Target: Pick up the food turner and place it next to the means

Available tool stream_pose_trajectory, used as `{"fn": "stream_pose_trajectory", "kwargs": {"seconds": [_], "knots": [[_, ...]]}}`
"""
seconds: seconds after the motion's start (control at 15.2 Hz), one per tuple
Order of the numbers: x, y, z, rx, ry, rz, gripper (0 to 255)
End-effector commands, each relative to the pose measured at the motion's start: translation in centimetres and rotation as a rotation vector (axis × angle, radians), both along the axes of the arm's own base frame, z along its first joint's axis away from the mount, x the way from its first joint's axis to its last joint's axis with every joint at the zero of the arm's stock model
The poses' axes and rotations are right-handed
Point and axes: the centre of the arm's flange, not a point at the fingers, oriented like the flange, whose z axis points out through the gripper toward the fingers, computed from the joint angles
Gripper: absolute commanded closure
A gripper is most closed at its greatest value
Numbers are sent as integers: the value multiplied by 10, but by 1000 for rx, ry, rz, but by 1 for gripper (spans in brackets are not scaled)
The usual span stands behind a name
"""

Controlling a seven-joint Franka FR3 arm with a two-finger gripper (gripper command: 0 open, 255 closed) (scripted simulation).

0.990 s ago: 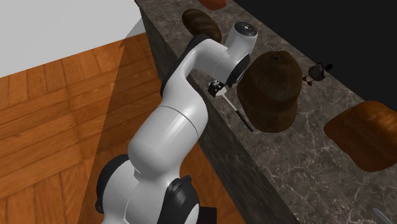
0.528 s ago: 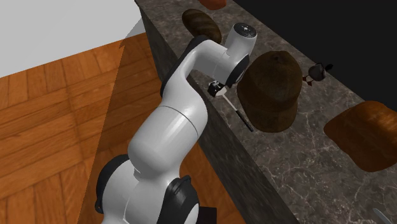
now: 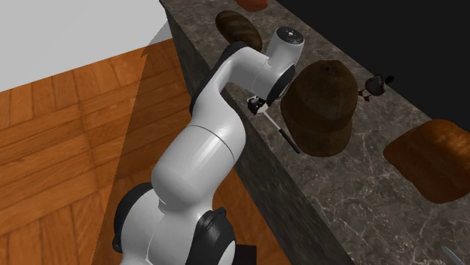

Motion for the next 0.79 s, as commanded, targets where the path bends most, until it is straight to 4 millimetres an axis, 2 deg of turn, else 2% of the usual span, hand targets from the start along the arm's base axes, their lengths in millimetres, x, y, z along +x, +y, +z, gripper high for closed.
{"fn": "stream_pose_trajectory", "kwargs": {"seconds": [0.0, 0.07, 0.73], "knots": [[0, 0, 0, 0, 1, 0, 255], [0, -1, 0, 0, 1, 0, 255], [0, -1, 52, 0, 1, 0, 255]]}}
